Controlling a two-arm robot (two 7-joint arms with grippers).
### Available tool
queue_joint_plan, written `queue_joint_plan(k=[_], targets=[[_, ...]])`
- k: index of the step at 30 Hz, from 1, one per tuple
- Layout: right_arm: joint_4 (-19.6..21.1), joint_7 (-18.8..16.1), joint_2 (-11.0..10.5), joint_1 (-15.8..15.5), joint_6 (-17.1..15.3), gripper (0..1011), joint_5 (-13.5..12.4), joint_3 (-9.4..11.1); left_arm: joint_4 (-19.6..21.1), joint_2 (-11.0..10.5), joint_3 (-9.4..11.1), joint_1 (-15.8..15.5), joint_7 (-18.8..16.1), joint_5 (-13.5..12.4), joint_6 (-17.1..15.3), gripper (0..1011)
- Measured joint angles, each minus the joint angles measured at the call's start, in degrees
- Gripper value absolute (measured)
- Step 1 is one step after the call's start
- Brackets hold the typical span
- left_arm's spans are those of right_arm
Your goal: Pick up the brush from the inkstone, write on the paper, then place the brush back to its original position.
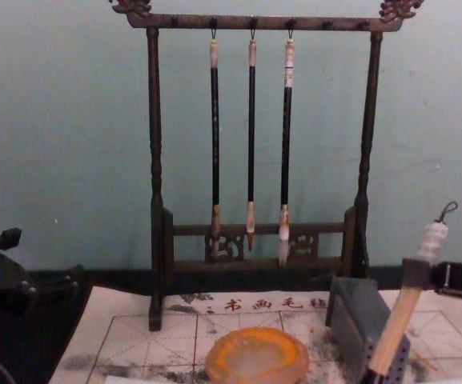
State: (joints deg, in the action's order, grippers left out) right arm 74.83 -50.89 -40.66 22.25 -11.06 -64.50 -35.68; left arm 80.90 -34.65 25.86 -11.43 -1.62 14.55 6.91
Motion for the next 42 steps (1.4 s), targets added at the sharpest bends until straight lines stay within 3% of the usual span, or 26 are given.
queue_joint_plan(k=[16, 24, 36, 42], targets=[[-0.4, 0.7, 0.0, -0.6, 0.2, 188, -1.0, 1.7, 0.0, 0.0, 0.0, 0.0, 0.0, 0.0, 0.0, 1001], [0.2, 0.9, 0.7, -1.5, 0.7, 188, -3.7, 3.3, 0.0, 0.0, 0.0, 0.0, 0.0, 0.0, 0.0, 1001], [-0.1, 1.8, 1.5, -1.6, 0.9, 188, -4.4, 3.6, 0.0, 0.0, 0.0, 0.0, 0.0, 0.0, 0.0, 1001], [-0.6, 4.0, 3.0, -1.8, 2.0, 188, -5.2, 4.4, 0.0, 0.0, 0.0, 0.0, 0.0, 0.0, 0.0, 1001]])
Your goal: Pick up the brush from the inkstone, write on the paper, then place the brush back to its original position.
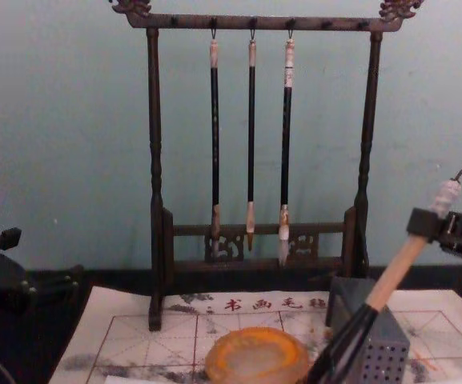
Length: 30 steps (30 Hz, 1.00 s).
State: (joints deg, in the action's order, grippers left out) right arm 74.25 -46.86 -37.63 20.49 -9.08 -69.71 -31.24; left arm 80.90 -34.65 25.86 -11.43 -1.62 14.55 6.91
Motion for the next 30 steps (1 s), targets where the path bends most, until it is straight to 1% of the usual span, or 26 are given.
queue_joint_plan(k=[2, 3, 7, 9, 10, 15, 17, 22, 26, 30], targets=[[-0.2, 1.7, 1.0, -0.3, 0.9, 188, -0.2, 0.5, 0.0, 0.0, 0.0, 0.0, 0.0, 0.0, 0.0, 1001], [-0.2, 1.7, 1.0, -0.3, 0.9, 188, -0.2, 0.5, 0.0, 0.0, 0.0, 0.0, 0.0, 0.0, 0.0, 1001], [-0.8, 5.4, 3.3, -0.5, 2.7, 188, -0.2, 1.4, 0.0, 0.0, 0.0, 0.0, 0.0, 0.0, 0.0, 1001], [-1.0, 6.7, 4.1, -0.6, 3.2, 188, -0.2, 1.7, 0.0, 0.0, 0.0, 0.0, 0.0, 0.0, 0.0, 1001], [-1.3, 7.9, 4.9, -0.7, 3.7, 188, -0.2, 2.1, 0.0, 0.0, 0.0, 0.0, 0.0, 0.0, 0.0, 1001], [-2.5, 11.4, 7.6, -0.7, 4.8, 188, 0.1, 3.1, 0.0, 0.0, 0.0, 0.0, 0.0, 0.0, 0.0, 1001], [-2.6, 11.8, 8.0, -0.7, 5.0, 188, 0.1, 3.2, 0.0, 0.0, 0.0, 0.0, 0.0, 0.0, 0.0, 1001], [-3.7, 15.0, 10.5, -0.8, 6.3, 188, 0.7, 4.3, 0.0, 0.0, 0.0, 0.0, 0.0, 0.0, 0.0, 1001], [-4.3, 16.3, 11.8, -0.9, 6.9, 188, 0.9, 4.9, 0.0, 0.0, 0.0, 0.0, 0.0, 0.0, 0.0, 1001], [-5.3, 17.9, 13.5, -0.9, 7.7, 188, 1.4, 5.5, 0.0, 0.0, 0.0, 0.0, 0.0, 0.0, 0.0, 1001]])
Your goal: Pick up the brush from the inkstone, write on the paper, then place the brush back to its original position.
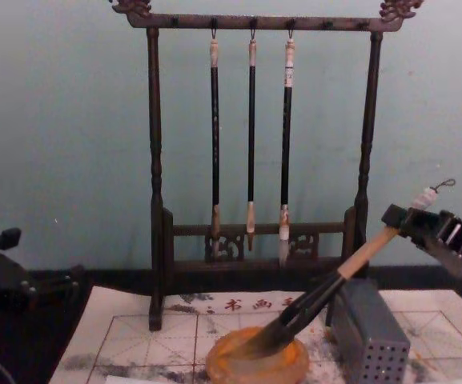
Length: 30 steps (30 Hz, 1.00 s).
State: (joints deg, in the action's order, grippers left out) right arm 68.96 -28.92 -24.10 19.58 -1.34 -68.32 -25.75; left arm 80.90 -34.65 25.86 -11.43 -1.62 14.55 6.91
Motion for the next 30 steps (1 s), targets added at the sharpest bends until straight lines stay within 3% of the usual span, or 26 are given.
queue_joint_plan(k=[18, 30], targets=[[-2.2, 3.2, 3.7, -0.3, 1.1, 188, 2.3, 2.1, 0.0, 0.0, 0.0, 0.0, 0.0, 0.0, 0.0, 1001], [-2.9, 4.0, 4.9, -0.7, -1.2, 188, 1.6, 3.8, 0.0, 0.0, 0.0, 0.0, 0.0, 0.0, 0.0, 1001]])
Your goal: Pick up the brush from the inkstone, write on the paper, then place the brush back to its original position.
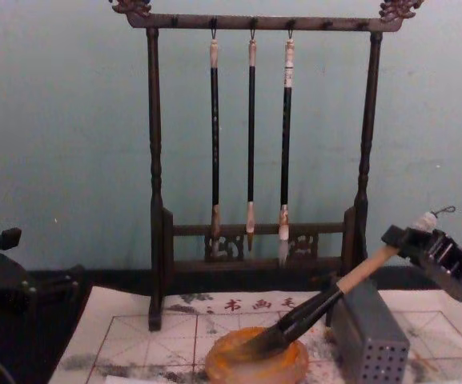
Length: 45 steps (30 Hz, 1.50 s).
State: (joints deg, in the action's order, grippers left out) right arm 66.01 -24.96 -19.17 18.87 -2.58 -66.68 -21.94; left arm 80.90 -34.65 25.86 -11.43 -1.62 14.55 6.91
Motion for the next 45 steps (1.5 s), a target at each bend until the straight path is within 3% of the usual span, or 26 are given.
queue_joint_plan(k=[15, 45], targets=[[0.2, 1.1, -0.4, -0.8, -2.0, 189, -1.1, 0.9, 0.0, 0.0, 0.0, 0.0, 0.0, 0.0, 0.0, 1001], [-0.2, 2.0, -0.7, -0.8, -2.7, 189, -1.2, 0.8, 0.0, 0.0, 0.0, 0.0, 0.0, 0.0, 0.0, 1001]])
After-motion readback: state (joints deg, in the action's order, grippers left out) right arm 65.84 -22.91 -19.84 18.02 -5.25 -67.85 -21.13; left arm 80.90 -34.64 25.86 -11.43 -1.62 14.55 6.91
